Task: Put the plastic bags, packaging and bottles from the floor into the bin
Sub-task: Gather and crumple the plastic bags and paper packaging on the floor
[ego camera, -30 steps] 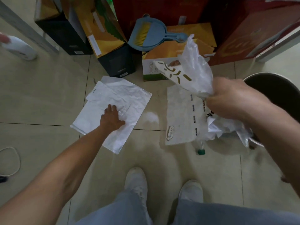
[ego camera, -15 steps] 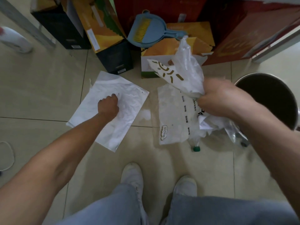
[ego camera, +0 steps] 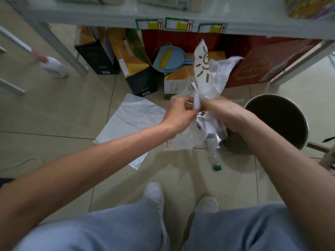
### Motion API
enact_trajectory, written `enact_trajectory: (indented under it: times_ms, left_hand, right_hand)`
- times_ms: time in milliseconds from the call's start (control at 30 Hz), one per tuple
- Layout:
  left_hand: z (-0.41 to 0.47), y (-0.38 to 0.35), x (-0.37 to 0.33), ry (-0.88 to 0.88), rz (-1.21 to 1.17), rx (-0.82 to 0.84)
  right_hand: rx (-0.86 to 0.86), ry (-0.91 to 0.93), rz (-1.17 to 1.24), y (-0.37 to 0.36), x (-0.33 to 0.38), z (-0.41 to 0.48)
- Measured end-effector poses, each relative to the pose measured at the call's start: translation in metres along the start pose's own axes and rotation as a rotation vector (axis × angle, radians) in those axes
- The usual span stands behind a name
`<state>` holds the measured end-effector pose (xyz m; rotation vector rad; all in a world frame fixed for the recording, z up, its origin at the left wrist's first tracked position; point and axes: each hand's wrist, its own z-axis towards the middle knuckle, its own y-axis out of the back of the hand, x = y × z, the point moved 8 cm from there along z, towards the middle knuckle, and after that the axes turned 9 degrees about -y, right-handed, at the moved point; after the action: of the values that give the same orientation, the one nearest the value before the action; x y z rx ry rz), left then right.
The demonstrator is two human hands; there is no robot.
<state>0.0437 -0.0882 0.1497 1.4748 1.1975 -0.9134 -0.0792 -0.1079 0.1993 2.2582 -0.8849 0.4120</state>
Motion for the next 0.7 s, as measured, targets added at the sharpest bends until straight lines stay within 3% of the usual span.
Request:
enact_trajectory:
  times_ms: [133,300,433,533,600,700]
  left_hand:
    - [-0.014,-0.015,-0.014,-0.08,-0.127,0.088]
    - [-0.02,-0.025,0.003,-0.042,-0.161,0.148]
    - [-0.019,-0.024,0.018,-0.062,0.046,0.182]
    - [-0.021,-0.02,0.022,-0.1,-0.035,0.227]
    - [-0.013,-0.003,0.043,-0.044,-0.06,0.145]
    - [0.004,0.038,0.123,0.087,0.264,0.004]
  right_hand:
    - [0.046,-0.016,0.206,0.004,-0.01,-0.004]
    - [0.174,-0.028,0.241,-0.007,-0.023,-0.002]
    - [0.025,-0.061,0.077,-0.009,-0.024,0.015]
    - [-0.103,-0.072,-0.049,-0.003,-0.015,0.024]
    - [-0.146,-0.059,-0.17,-0.002,-0.009,0.025]
    - [-0.141,-0.048,-0.319,-0.008,-0.005,0.027]
